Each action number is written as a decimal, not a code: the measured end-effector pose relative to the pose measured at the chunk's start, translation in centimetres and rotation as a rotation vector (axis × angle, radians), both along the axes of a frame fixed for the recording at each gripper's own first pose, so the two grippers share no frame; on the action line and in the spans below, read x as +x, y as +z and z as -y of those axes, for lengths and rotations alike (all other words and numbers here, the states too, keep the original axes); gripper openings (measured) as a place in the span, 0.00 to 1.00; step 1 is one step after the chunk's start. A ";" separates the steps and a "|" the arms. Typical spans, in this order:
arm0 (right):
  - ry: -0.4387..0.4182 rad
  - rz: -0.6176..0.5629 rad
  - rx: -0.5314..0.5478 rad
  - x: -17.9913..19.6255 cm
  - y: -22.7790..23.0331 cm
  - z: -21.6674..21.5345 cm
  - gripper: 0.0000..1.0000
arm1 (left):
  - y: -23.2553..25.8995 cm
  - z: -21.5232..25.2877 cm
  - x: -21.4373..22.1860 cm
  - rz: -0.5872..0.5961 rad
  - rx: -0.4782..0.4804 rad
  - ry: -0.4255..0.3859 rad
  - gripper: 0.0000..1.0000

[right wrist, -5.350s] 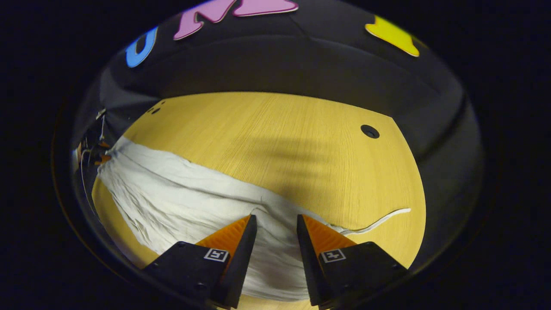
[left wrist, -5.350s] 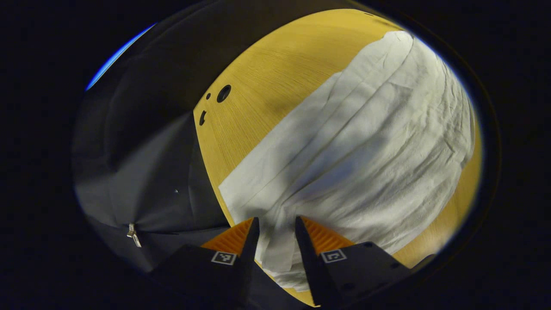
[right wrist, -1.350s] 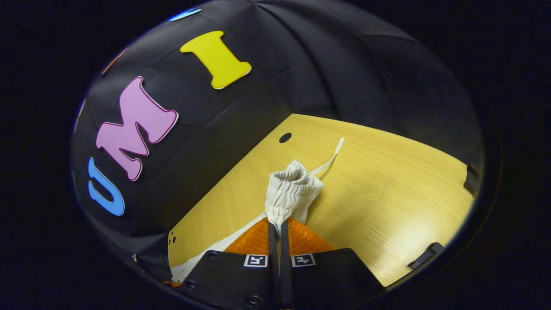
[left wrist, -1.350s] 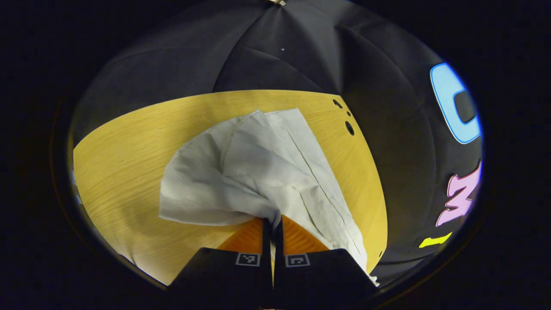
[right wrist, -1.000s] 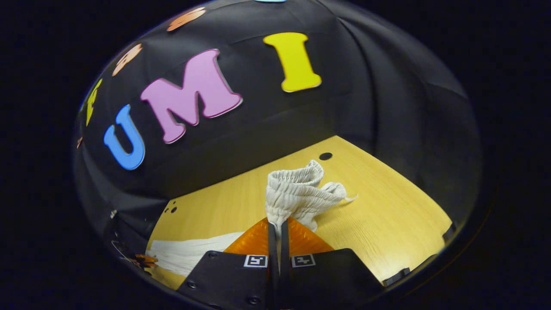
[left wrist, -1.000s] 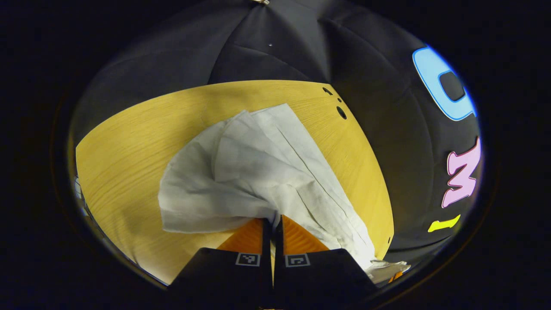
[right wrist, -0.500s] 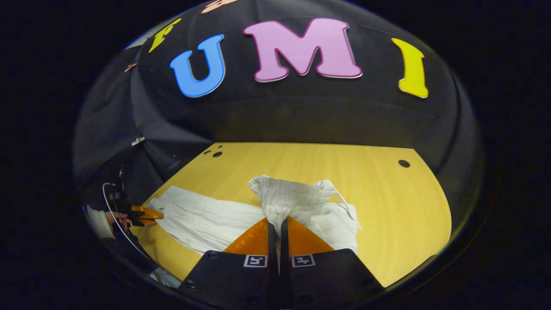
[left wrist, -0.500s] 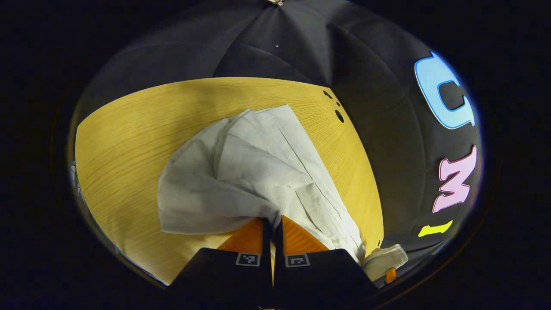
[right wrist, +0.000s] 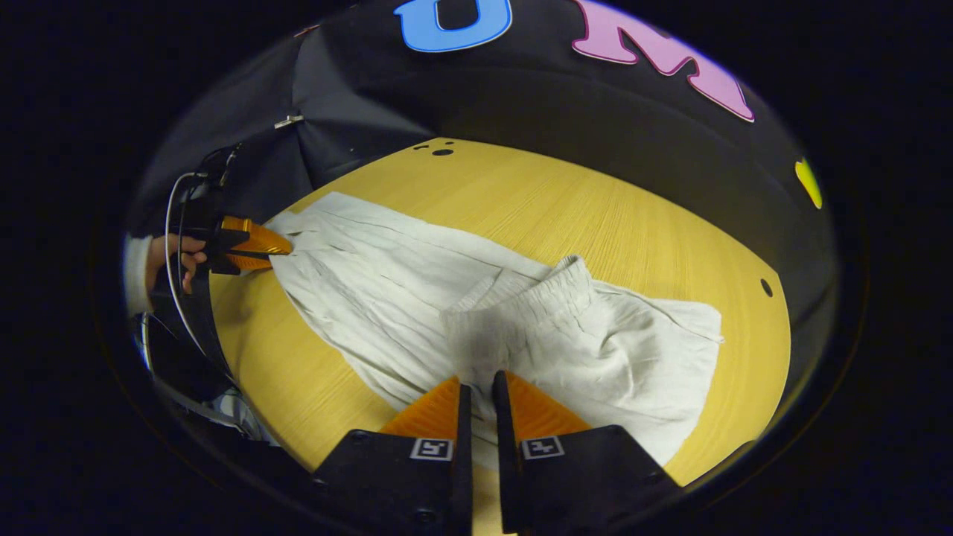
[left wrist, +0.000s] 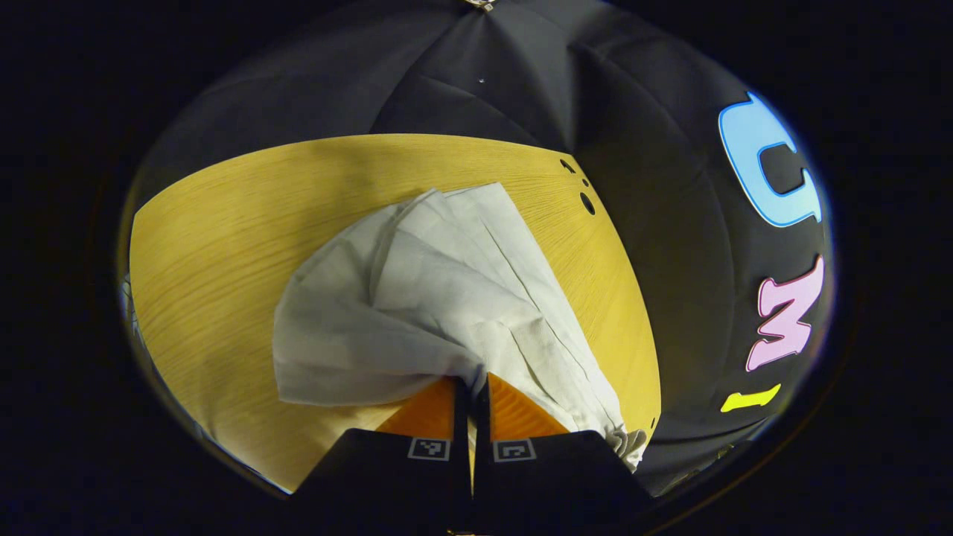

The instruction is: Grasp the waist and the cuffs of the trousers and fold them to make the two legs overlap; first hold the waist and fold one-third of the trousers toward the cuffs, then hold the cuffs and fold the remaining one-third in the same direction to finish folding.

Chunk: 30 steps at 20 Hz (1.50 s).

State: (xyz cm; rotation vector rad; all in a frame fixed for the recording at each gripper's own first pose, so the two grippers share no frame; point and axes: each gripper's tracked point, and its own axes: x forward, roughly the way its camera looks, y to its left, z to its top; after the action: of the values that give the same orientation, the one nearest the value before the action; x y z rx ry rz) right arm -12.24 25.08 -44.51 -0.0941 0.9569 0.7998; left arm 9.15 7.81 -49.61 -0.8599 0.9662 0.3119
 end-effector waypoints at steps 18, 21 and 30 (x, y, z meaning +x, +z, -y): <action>-0.607 -0.124 0.193 0.2 4.2 20.2 0.64 | 9.1 5.0 7.1 0.272 0.094 -0.140 0.06; -0.632 -0.129 0.187 -0.1 3.9 21.9 0.64 | 12.0 9.6 8.7 0.365 0.148 -0.288 0.06; -0.687 -0.136 0.181 -0.4 3.8 25.7 0.65 | 14.7 25.7 6.9 0.532 0.238 -0.758 0.06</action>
State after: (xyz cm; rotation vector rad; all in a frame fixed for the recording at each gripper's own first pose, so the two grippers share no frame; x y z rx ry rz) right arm -12.67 -0.64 -40.68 0.4323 0.9545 0.2522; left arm 16.06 -17.84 -34.93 -0.2833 0.6707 -0.4311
